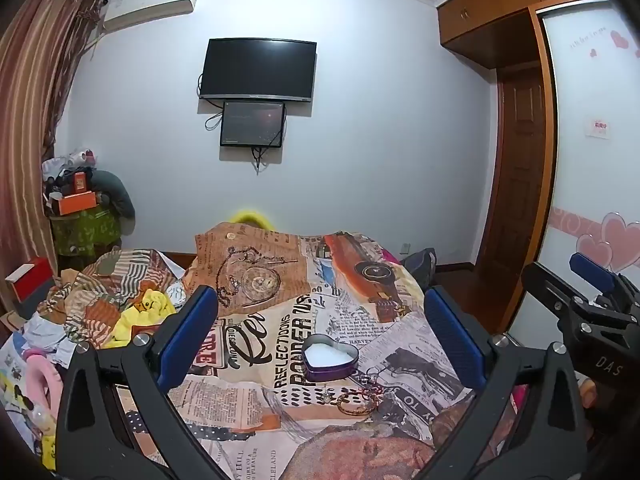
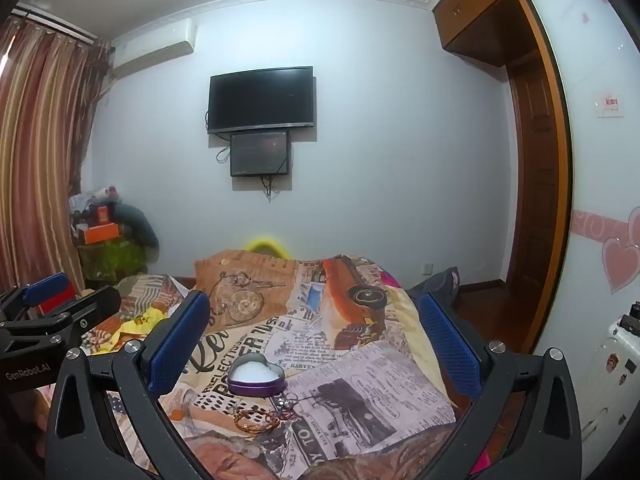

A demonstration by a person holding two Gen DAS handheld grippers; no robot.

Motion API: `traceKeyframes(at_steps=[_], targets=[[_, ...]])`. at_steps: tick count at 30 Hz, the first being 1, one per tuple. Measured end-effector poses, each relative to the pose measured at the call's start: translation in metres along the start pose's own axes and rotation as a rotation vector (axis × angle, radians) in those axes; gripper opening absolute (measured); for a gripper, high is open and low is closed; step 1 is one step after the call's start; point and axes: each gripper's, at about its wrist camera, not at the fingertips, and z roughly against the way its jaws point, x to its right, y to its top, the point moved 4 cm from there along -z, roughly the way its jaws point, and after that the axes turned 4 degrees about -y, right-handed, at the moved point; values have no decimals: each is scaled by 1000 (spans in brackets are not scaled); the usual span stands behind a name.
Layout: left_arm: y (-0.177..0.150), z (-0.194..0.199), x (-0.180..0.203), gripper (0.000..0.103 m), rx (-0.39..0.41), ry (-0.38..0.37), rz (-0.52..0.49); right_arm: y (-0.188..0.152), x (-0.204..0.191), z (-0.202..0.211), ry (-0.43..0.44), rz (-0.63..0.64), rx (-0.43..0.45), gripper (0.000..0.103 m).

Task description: Organize jewelry

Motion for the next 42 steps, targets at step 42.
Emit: traceKeyframes(at_steps=[42], targets=[[-7, -5, -4, 103, -23, -1, 19, -7, -11, 0, 17, -9, -28, 103]])
